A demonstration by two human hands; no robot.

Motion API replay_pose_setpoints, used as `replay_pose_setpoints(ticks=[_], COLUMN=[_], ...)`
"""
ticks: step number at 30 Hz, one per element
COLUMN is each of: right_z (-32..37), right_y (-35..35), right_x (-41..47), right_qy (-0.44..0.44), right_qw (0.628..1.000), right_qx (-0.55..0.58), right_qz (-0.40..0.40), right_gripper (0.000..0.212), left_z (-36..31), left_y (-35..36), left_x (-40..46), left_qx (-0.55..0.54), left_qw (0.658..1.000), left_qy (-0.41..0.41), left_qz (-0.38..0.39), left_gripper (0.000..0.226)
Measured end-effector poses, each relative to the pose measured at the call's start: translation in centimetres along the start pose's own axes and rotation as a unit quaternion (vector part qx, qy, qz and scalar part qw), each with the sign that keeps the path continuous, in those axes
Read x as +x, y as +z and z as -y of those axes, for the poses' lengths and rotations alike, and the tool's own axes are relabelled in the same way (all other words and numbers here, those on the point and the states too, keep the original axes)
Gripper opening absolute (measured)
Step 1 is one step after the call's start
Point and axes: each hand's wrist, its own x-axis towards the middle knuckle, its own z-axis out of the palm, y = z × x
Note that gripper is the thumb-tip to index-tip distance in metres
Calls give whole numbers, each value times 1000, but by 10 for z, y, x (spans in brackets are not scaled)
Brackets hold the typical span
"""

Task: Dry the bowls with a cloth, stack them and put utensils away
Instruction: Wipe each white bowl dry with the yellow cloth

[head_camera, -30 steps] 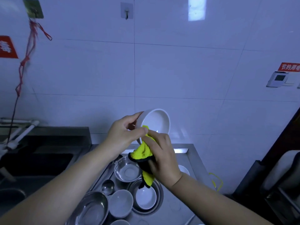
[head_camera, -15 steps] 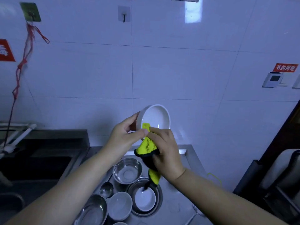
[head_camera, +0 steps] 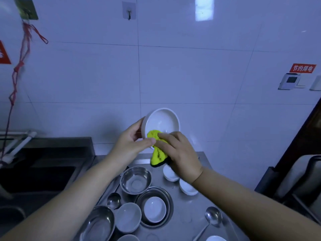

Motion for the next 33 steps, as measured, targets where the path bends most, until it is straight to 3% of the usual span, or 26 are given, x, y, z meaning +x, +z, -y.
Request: replay_pose_setpoints(ticks=[2, 5, 9, 12, 14, 16, 19, 21, 24, 27, 29, 33], right_z=[21, 29, -7, -28, -28, -18, 4, 15, 13, -14, -27, -14], right_y=[6, 7, -8, -16, -15, -10, -2, 0, -6, -16, -22, -24], right_x=[-2, -5, -5, 1, 2, -1, -6, -9, -14, -11, -5, 13], right_qy=[80, 78, -153, -276, -227, -120, 9, 40, -6, -146, -202, -103], right_qw=[993, 990, 984, 954, 968, 990, 998, 994, 987, 972, 956, 975], right_qx=[81, 118, -23, -89, -87, -58, 30, 70, 63, -70, -153, -183], right_qz=[-10, 9, 89, 75, 57, 50, 57, 79, 145, 168, 147, 78], right_gripper=[72, 68, 38, 24, 26, 33, 62, 77, 72, 33, 27, 36], left_z=[0, -10, -27, -41, -39, -29, -18, -19, -23, -23, -21, -12], left_y=[2, -7, -22, -30, -27, -20, -10, -8, -12, -14, -14, -13], left_x=[-1, -1, 4, 10, 11, 7, -1, -2, -3, -4, -4, -1], left_qx=[-1, 26, 84, 121, 97, 51, 22, 19, 56, 88, 93, 64], left_qw=[1000, 999, 991, 974, 983, 992, 997, 997, 994, 988, 985, 987], left_qy=[3, -13, -61, -114, -117, -107, -67, -73, -98, -122, -135, -142], left_qz=[-11, 16, 91, 155, 103, 31, 1, -6, 10, 45, 47, 38], left_gripper=[63, 55, 55, 55, 64, 74, 61, 62, 66, 69, 67, 72])
